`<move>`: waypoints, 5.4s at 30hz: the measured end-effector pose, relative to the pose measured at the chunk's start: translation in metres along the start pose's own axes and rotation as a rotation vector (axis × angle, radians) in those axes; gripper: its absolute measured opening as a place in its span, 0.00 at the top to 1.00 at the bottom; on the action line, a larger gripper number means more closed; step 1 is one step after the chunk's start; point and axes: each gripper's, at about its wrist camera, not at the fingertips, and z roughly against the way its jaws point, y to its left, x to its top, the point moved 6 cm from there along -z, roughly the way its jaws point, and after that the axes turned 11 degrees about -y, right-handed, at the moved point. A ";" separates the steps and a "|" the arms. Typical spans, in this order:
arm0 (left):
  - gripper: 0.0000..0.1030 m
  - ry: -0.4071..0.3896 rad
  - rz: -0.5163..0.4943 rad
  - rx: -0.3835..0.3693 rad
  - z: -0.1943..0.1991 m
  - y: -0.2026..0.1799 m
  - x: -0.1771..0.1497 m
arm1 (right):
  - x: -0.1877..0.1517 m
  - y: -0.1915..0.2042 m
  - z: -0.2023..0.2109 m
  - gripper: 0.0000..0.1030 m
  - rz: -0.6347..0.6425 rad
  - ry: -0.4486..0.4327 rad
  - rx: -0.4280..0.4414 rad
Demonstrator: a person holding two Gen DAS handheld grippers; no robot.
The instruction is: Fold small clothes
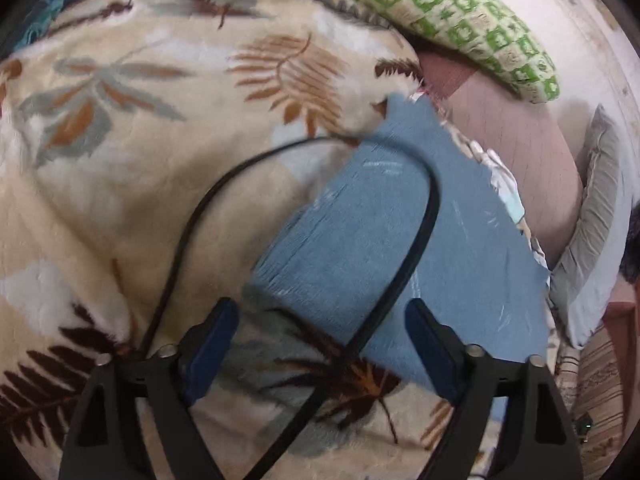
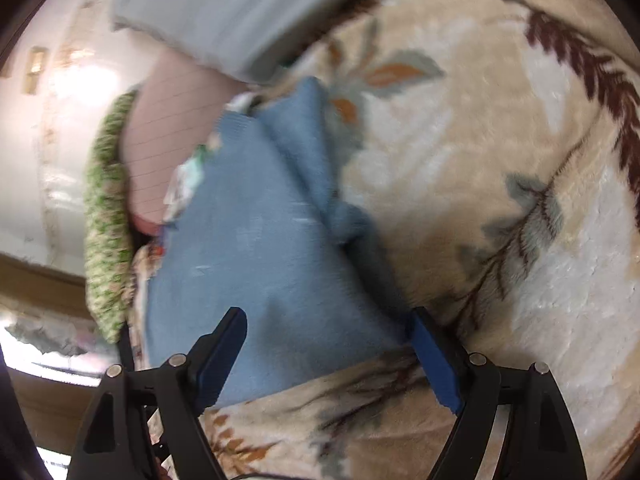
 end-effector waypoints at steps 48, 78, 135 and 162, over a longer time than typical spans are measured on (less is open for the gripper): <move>0.41 -0.274 -0.270 0.030 0.150 -0.016 0.028 | -0.061 0.074 0.131 0.29 0.367 -0.129 0.091; 0.00 -0.665 -0.275 -0.198 0.384 -0.073 -0.008 | -0.094 0.168 0.428 0.09 0.511 -0.678 0.396; 0.00 -0.413 -0.275 0.033 0.252 -0.013 -0.043 | -0.201 0.119 0.256 0.08 0.497 -0.283 0.244; 0.00 -0.387 -0.292 0.060 0.235 -0.011 -0.048 | -0.203 0.114 0.238 0.08 0.464 -0.239 0.240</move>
